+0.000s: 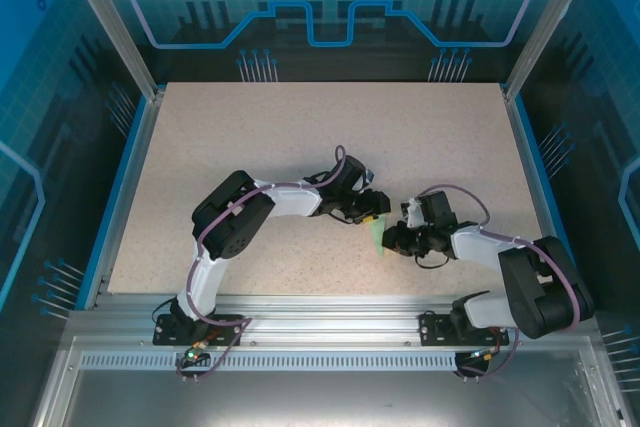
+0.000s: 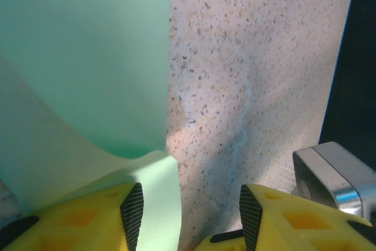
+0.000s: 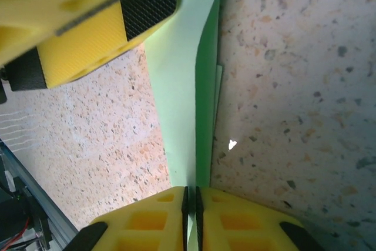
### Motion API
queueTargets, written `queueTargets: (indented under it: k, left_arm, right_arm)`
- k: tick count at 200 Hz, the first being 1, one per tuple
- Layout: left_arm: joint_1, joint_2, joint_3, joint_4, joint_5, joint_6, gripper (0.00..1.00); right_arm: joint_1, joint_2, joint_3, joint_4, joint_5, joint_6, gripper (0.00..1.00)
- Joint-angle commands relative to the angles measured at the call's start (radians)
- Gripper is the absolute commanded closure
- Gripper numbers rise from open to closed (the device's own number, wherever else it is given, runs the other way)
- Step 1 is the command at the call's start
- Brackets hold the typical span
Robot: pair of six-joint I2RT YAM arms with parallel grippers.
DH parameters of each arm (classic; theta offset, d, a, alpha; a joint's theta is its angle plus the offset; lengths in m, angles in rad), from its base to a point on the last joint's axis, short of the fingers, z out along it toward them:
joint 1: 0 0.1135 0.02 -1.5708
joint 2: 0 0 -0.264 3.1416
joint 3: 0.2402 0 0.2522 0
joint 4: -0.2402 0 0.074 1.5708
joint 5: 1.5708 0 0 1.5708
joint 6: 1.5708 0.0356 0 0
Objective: Fold a paper plane with a square sheet of paper (pick it up from the middle)
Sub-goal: Fold the wing for the fifth time at the center of the table.
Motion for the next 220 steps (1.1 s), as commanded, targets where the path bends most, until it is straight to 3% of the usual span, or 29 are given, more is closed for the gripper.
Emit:
queueTargets:
  k: [1, 59, 175, 220]
  left_arm:
    - [0.008, 0.030, 0.020, -0.048, 0.009, 0.028, 0.49]
    - [0.009, 0.036, 0.020, -0.052, 0.014, 0.022, 0.49]
    - [0.009, 0.022, -0.001, -0.048, 0.012, 0.020, 0.49]
    - [0.009, 0.018, -0.005, -0.040, 0.016, 0.016, 0.50]
  right_arm:
    - [0.005, 0.029, 0.019, -0.057, -0.021, -0.024, 0.89]
    - [0.051, 0.116, 0.049, -0.077, -0.007, -0.041, 0.89]
    - [0.087, 0.006, 0.079, -0.128, 0.027, -0.009, 0.87]
    - [0.087, 0.058, 0.074, -0.102, 0.012, -0.008, 0.86]
